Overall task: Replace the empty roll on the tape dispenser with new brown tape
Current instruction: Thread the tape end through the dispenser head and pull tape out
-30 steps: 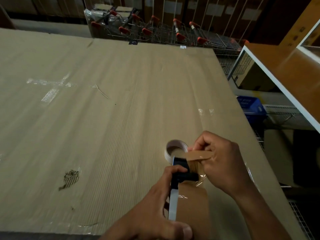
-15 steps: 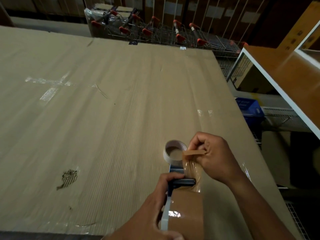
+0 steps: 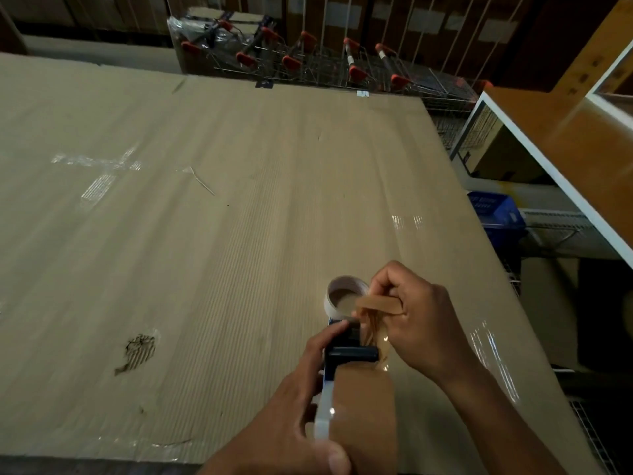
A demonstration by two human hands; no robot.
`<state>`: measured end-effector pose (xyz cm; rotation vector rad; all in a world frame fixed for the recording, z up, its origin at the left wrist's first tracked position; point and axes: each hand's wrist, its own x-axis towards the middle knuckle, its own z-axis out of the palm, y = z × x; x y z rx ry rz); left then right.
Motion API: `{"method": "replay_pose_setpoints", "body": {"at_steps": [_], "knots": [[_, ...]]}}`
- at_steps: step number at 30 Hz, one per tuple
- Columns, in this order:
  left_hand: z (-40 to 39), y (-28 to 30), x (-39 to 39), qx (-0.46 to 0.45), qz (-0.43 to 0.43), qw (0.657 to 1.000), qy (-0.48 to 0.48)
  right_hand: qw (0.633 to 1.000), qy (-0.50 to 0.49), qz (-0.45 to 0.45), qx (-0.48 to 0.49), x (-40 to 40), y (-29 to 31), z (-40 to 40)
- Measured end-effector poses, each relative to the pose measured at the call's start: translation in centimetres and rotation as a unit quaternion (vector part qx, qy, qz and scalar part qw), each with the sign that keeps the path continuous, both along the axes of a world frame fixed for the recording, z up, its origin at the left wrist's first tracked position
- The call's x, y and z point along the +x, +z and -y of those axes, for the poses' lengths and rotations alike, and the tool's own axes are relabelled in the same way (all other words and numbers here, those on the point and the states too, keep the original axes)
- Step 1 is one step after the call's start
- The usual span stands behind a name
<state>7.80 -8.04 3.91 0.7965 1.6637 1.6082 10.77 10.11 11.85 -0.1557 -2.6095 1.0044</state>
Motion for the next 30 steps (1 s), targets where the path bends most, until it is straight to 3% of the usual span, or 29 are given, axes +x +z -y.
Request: {"method": "replay_pose_setpoints", "body": {"at_steps": [2,6,7,10,13,15,18,20,23,26,30], "knots": [[-0.8,-2.6,-1.4,-0.047,0.058,0.996,0.038,1.000,0.010,-0.001,0.023,0.1,-0.1,0.1],[-1.2,-7.8,-3.3,-0.089,0.187,0.977,0.058,1.000,0.013,0.006,-0.019,0.2,-0.4,0.2],[-1.8,-6.5,-3.2,-0.082,0.200,0.974,0.062,1.000,0.016,0.010,-0.023,0.3,-0.5,0.4],[-2.7,-3.5,-1.9,-0.077,0.129,0.988,0.014,0.999,0.032,-0.002,-0.013,0.9,-1.0,1.0],[-1.6,-2.5,-1.8,-0.032,0.179,0.983,-0.013,0.998,0.057,-0.024,-0.026,1.6,-0.9,1.2],[-0.3,-3.0,-2.5,0.002,0.295,0.956,0.011,0.995,0.078,-0.048,-0.034,1.9,-0.6,1.3],[1.5,-1.2,-2.1,-0.020,0.223,0.974,-0.034,0.992,0.106,-0.055,-0.046,2.3,-0.1,1.7],[2.3,1.4,-1.1,0.024,0.154,0.985,-0.071,0.992,0.103,-0.040,-0.054,2.5,0.0,1.8],[2.3,4.0,-0.5,0.055,0.118,0.985,-0.113,0.994,0.077,-0.008,-0.072,3.0,0.7,1.5],[2.1,4.1,-0.6,0.038,0.149,0.982,-0.108,0.998,0.049,0.024,-0.027,3.7,1.7,1.0],[2.3,4.1,-0.1,0.018,0.164,0.983,-0.083,0.994,0.023,0.087,-0.066,3.8,3.3,0.4]]}}
